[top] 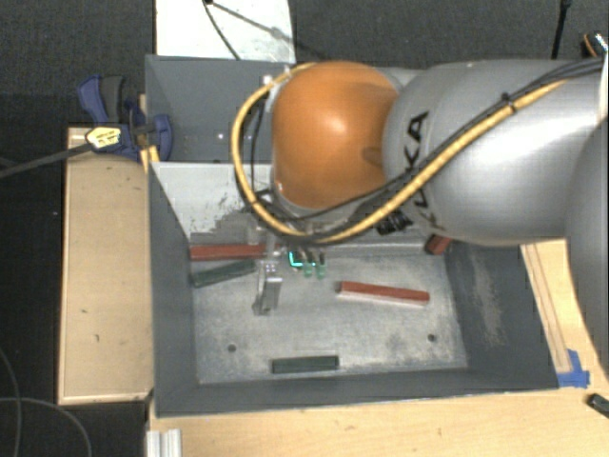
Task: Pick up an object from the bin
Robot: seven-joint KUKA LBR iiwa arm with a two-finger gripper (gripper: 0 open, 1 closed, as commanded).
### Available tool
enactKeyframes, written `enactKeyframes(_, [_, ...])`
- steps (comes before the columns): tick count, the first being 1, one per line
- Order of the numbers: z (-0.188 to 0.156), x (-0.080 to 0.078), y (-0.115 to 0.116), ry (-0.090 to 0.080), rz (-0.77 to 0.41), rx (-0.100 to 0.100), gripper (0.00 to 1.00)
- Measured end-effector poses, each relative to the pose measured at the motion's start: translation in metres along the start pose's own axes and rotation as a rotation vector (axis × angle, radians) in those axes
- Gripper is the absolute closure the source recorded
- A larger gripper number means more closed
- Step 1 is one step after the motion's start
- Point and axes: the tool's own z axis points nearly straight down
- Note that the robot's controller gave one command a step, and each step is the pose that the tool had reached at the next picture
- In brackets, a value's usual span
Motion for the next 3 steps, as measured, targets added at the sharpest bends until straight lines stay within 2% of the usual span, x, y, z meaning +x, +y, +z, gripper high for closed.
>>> enactKeyframes(1, [0.084, 0.041, -0.041, 0.003, 0.109, 0.004, 0.00])
enactKeyframes(2, [0.153, 0.006, -0.096, -0.001, 0.268, 0.003, 0.00])
enactKeyframes(3, [0.119, 0.006, -0.091, -0.009, 0.021, -0.001, 0.00])
